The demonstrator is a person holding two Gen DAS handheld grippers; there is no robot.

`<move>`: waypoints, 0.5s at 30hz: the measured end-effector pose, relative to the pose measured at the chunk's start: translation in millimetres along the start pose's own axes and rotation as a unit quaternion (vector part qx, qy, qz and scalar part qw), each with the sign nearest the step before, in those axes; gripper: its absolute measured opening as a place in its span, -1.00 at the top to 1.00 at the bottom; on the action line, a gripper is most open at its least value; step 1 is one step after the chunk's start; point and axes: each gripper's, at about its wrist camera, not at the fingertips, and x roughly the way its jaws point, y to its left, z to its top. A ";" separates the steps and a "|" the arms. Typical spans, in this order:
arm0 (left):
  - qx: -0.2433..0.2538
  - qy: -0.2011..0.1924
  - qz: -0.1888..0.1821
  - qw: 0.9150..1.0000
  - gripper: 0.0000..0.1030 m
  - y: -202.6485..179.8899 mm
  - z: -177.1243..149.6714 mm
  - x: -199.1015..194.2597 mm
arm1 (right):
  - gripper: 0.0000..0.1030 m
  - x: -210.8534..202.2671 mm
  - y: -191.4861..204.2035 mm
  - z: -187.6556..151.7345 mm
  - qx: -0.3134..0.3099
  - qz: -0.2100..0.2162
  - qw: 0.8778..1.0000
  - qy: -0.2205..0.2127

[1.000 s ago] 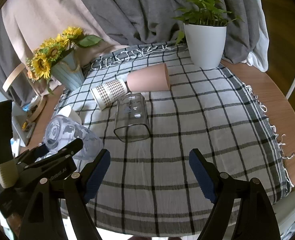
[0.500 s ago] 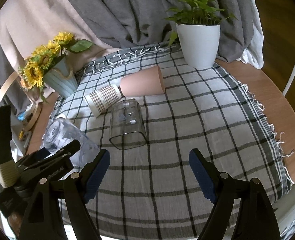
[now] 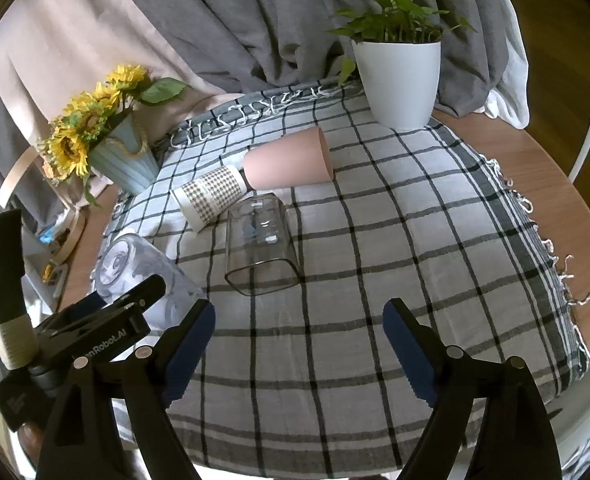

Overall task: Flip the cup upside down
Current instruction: 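Lower the jar upside down onto the cloth and open the left tool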

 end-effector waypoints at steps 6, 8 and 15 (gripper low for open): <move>-0.001 -0.001 0.002 1.000 -0.73 -0.2 -1.5 -6.3 | -0.67 -2.7 0.3 0.7 0.001 0.001 1.000 -0.002; -0.002 -0.005 0.003 1.000 -0.73 -1.3 -3.6 -14.6 | -0.67 -5.5 -0.1 1.5 0.000 0.000 1.000 -0.005; -0.001 -0.072 0.046 0.996 -0.99 -9.1 -21.2 -72.3 | -0.80 -26.3 -4.2 2.5 -0.016 0.002 1.000 -0.026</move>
